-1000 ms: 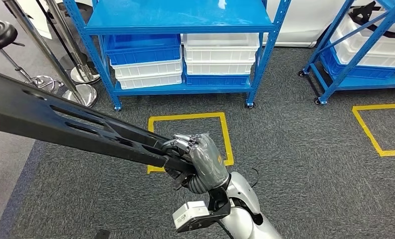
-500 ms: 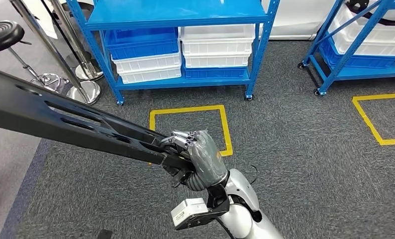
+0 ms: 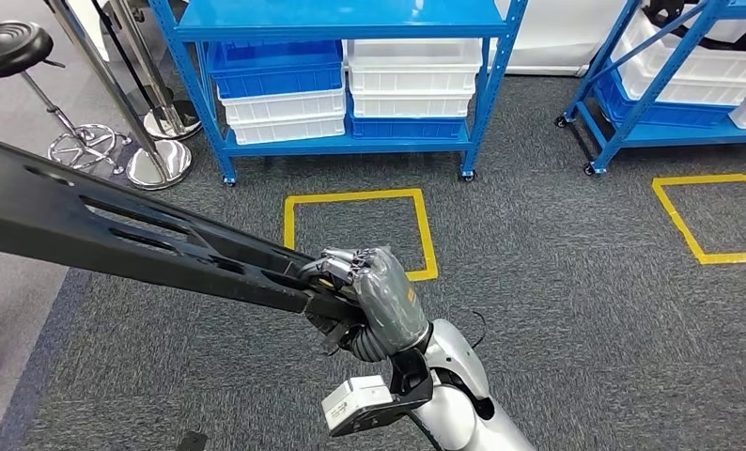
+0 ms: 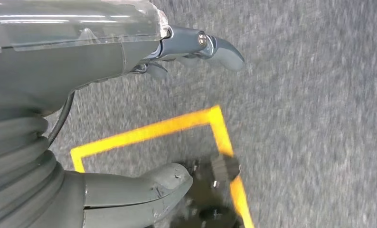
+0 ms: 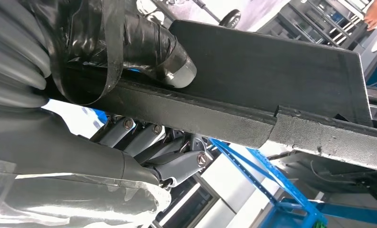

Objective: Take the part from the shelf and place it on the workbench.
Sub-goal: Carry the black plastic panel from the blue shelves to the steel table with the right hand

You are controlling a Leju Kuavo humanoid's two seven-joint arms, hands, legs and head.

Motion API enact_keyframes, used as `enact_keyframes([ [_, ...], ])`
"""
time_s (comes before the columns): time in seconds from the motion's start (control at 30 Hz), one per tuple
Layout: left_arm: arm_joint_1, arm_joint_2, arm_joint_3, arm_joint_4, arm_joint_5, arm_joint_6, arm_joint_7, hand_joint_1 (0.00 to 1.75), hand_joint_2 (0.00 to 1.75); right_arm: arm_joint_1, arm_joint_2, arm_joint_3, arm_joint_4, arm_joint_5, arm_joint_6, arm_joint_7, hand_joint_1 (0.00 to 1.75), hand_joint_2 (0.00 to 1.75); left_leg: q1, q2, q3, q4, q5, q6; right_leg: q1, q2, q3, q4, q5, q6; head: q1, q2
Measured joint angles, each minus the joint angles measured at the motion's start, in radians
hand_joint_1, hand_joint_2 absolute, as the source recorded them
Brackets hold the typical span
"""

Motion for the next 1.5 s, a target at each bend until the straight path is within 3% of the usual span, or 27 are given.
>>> enact_keyframes([
  [0.07,0.0,-0.001,0.0,0.0,0.0,0.0,0.0,0.0,1.75,-0.002,0.0,0.0,0.0,0.0,0.0,0.0,1.75,1.75,-0.001,0.0,-0.015,0.008,0.009,-0.008,0.003,0.001,0.098,-0.143,0.02,-0.009,0.0,0.0],
  [0.13,0.0,-0.002,0.0,0.0,0.0,0.0,0.0,0.0,1.75,-0.003,0.001,0.0,-0.001,-0.001,0.0,-0.001,1.75,1.75,-0.002,0.0,-0.023,0.012,0.019,-0.02,0.009,0.002,0.139,-0.216,0.014,-0.017,0.0,0.0],
  [0.23,0.001,-0.001,0.0,0.0,0.0,0.0,0.0,0.0,1.75,-0.003,0.001,0.0,0.0,-0.002,0.002,-0.001,1.75,1.75,0.0,-0.002,-0.034,0.017,0.022,-0.04,0.008,0.001,0.128,-0.227,0.032,-0.033,0.0,0.0],
  [0.3,0.003,-0.002,0.0,0.0,0.0,0.0,0.0,0.0,1.75,-0.003,0.001,0.0,0.0,-0.002,0.004,-0.002,1.75,1.75,0.002,-0.003,-0.061,0.08,-0.039,-0.049,0.003,-0.002,0.111,-0.232,0.052,-0.047,0.0,0.0],
  [0.37,0.003,-0.002,0.0,0.0,0.001,0.0,0.0,0.0,1.75,-0.003,0.001,0.0,0.0,-0.002,0.005,-0.003,1.75,1.75,0.003,-0.004,-0.102,0.208,-0.129,-0.056,0.005,-0.004,0.088,-0.23,0.068,-0.053,0.0,0.0],
  [0.4,0.003,-0.002,0.0,0.0,0.001,0.0,0.0,0.0,1.75,-0.002,0.001,0.0,0.0,-0.002,0.006,-0.003,1.75,1.75,0.003,-0.003,-0.115,0.265,-0.154,-0.058,0.007,-0.005,0.075,-0.228,0.076,-0.054,0.0,0.0],
  [0.43,0.003,-0.002,0.0,0.0,0.001,0.0,0.0,0.0,1.75,-0.002,0.001,0.0,0.0,-0.001,0.007,-0.003,1.75,1.75,0.003,-0.003,-0.114,0.292,-0.158,-0.059,0.008,-0.005,0.063,-0.225,0.083,-0.054,0.0,0.0],
  [0.47,0.003,-0.002,0.0,0.0,0.002,0.0,0.0,0.0,1.75,-0.002,0.001,0.0,0.0,-0.001,0.008,-0.003,1.75,1.75,0.003,-0.003,-0.093,0.282,-0.143,-0.058,0.009,-0.005,0.051,-0.221,0.089,-0.053,0.0,0.0],
  [0.5,0.003,-0.002,0.0,0.0,0.002,0.001,0.0,0.0,1.75,-0.002,0.001,0.0,0.0,-0.001,0.01,-0.003,1.75,1.75,0.003,-0.004,-0.053,0.232,-0.117,-0.055,0.01,-0.004,0.041,-0.217,0.094,-0.051,0.0,0.0],
  [0.57,0.001,-0.002,0.0,0.0,0.002,0.001,0.0,0.0,1.75,-0.002,0.001,0.0,0.0,0.0,0.012,-0.004,1.75,1.75,0.001,-0.004,0.046,0.084,-0.085,-0.046,0.011,-0.004,0.027,-0.209,0.103,-0.045,0.0,0.0],
  [0.6,0.0,-0.002,0.0,0.0,0.002,0.001,0.0,0.0,1.75,-0.002,0.001,0.0,0.0,0.001,0.012,-0.004,1.75,1.75,-0.002,-0.005,0.078,0.031,-0.08,-0.04,0.012,-0.004,0.024,-0.208,0.108,-0.04,0.0,0.0],
  [0.67,0.0,-0.002,0.0,0.0,0.002,0.001,0.0,0.0,1.75,-0.003,0.001,0.0,0.0,0.001,0.013,-0.005,1.75,1.75,-0.007,-0.005,0.093,-0.006,-0.081,-0.03,0.013,-0.004,0.02,-0.21,0.12,-0.028,0.0,0.0],
  [0.73,0.001,-0.003,0.0,0.0,0.002,0.002,0.0,0.0,1.75,-0.003,0.001,0.0,0.0,0.002,0.013,-0.007,1.75,1.75,-0.003,-0.004,0.086,-0.014,-0.067,-0.015,0.013,-0.003,0.016,-0.208,0.123,-0.016,0.0,0.0],
  [0.77,0.001,-0.003,0.0,0.0,0.002,0.002,0.0,0.0,1.75,-0.003,0.001,0.0,0.0,0.002,0.013,-0.007,1.75,1.75,-0.001,-0.002,0.083,-0.019,-0.057,-0.006,0.013,-0.002,0.009,-0.193,0.108,-0.01,0.0,0.0],
  [0.8,0.0,-0.003,0.0,0.0,0.002,0.002,0.0,0.0,1.75,-0.003,0.001,0.0,0.0,0.003,0.013,-0.007,1.75,1.75,0.002,-0.001,0.077,-0.022,-0.047,0.001,0.012,0.0,-0.006,-0.159,0.078,-0.006,0.0,0.0],
  [0.87,-0.001,-0.003,0.0,0.0,0.003,0.002,0.0,0.0,1.75,-0.002,0.0,0.0,0.0,0.004,0.013,-0.008,1.75,1.75,0.001,0.002,0.058,-0.02,-0.033,0.009,0.006,0.001,-0.052,-0.035,-0.007,0.001,0.0,0.0],
  [0.9,0.0,-0.003,0.0,0.0,0.003,0.001,0.0,0.0,1.75,-0.002,0.0,0.0,0.0,0.005,0.013,-0.008,1.75,1.75,0.0,0.002,0.047,-0.017,-0.027,0.009,0.004,0.002,-0.071,0.026,-0.038,0.004,0.0,0.0],
  [0.93,0.0,-0.003,0.0,0.0,0.004,0.0,-0.002,0.0,1.75,-0.001,0.0,0.0,0.0,0.005,0.013,-0.008,1.75,1.75,0.0,0.002,0.036,-0.014,-0.022,0.008,0.002,0.001,-0.076,0.061,-0.051,0.007,0.0,0.0],
  [0.97,0.001,-0.003,0.0,0.0,0.006,-0.001,-0.004,0.0,1.75,-0.001,0.0,0.0,0.0,0.006,0.013,-0.008,1.75,1.75,0.0,0.002,0.027,-0.01,-0.019,0.006,0.0,0.001,-0.062,0.057,-0.045,0.008,0.0,0.0],
  [1.07,0.0,-0.004,0.0,0.0,0.008,-0.003,-0.013,0.0,1.75,-0.003,-0.001,0.0,0.0,0.011,0.016,-0.009,1.75,1.75,-0.001,0.002,0.011,0.004,-0.014,-0.002,-0.001,0.001,0.063,-0.126,0.021,0.002,0.0,0.0],
  [1.13,-0.001,-0.004,0.0,0.0,0.007,-0.001,-0.017,0.0,1.75,-0.004,-0.001,0.0,-0.001,0.016,0.021,-0.01,1.75,1.75,-0.004,0.002,0.003,0.012,-0.011,-0.012,0.003,0.002,0.106,-0.206,0.035,-0.005,0.0,0.0],
  [1.27,-0.001,-0.004,0.0,0.0,0.006,0.003,-0.019,0.0,1.75,-0.004,-0.001,0.0,-0.001,0.017,0.034,-0.012,1.75,1.75,0.0,0.001,-0.009,0.027,-0.018,-0.037,0.004,0.001,0.1,-0.22,0.049,-0.029,0.0,0.0],
  [1.33,-0.001,-0.004,0.0,0.0,0.004,0.006,-0.019,0.0,1.75,-0.005,0.0,0.0,-0.001,0.008,0.042,-0.014,1.75,1.75,0.003,0.0,-0.044,0.108,-0.075,-0.046,0.002,-0.002,0.095,-0.225,0.058,-0.042,0.0,0.0],
  [1.4,0.0,-0.004,0.0,0.0,0.003,0.01,-0.02,0.0,1.75,-0.004,0.0,0.0,0.0,-0.004,0.057,-0.014,1.75,1.75,0.004,-0.001,-0.096,0.239,-0.144,-0.052,0.004,0.001,0.086,-0.223,0.063,-0.046,0.0,0.0],
  [1.43,0.0,-0.004,0.0,0.0,0.002,0.011,-0.02,0.0,1.75,-0.004,0.0,0.0,0.0,-0.008,0.064,-0.013,1.75,1.75,0.005,-0.001,-0.112,0.283,-0.159,-0.053,0.005,0.004,0.081,-0.22,0.064,-0.046,0.0,0.0],
  [1.47,0.001,-0.004,0.0,0.0,0.002,0.012,-0.02,0.0,1.75,-0.003,0.0,0.0,0.0,-0.011,0.068,-0.013,1.75,1.75,0.005,-0.001,-0.11,0.292,-0.154,-0.052,0.005,0.009,0.077,-0.217,0.065,-0.045,0.0,0.0],
  [1.5,0.001,-0.004,0.0,0.0,0.001,0.012,-0.019,0.0,1.75,-0.003,0.0,0.0,0.001,-0.012,0.07,-0.013,1.75,1.75,0.005,-0.003,-0.089,0.261,-0.132,-0.05,0.006,0.015,0.074,-0.213,0.066,-0.044,0.0,0.0],
])
